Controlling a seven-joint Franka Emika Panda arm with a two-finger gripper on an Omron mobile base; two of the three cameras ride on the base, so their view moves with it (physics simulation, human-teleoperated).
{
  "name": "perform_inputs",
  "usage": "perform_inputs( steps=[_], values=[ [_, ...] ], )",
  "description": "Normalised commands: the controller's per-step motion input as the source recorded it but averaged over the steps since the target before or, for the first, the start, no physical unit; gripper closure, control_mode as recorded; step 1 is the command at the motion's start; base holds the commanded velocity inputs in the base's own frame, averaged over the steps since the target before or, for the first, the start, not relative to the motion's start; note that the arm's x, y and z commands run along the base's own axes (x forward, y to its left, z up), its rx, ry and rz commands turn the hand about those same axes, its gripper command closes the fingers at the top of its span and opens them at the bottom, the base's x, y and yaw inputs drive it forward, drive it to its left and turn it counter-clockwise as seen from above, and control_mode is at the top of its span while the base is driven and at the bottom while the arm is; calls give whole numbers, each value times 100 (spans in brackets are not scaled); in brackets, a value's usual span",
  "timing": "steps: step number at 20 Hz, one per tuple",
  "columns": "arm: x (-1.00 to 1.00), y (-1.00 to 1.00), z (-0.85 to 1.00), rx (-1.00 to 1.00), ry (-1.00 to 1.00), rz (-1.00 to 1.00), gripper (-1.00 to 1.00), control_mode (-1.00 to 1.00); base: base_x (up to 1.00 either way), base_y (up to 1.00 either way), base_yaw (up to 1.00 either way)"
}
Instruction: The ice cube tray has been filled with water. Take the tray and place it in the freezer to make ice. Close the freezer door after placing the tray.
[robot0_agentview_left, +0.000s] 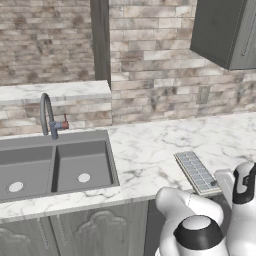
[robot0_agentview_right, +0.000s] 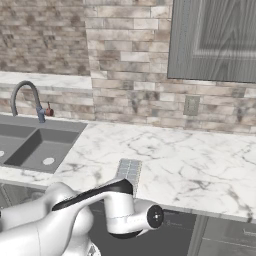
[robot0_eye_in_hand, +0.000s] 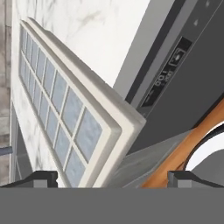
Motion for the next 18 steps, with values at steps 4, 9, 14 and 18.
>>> perform_inputs(
  steps=[4, 9, 14, 18],
  values=[
    [5, 0, 0, 0, 0, 0, -100, -100, 0, 0, 0],
    [7, 0, 0, 0, -1, 0, -100, -100, 0, 0, 0],
    [1, -9, 0, 2, -2, 0, -100, -100, 0, 0, 0],
    [0, -15, -2, 5, -3, 0, -100, -100, 0, 0, 0]
  ],
)
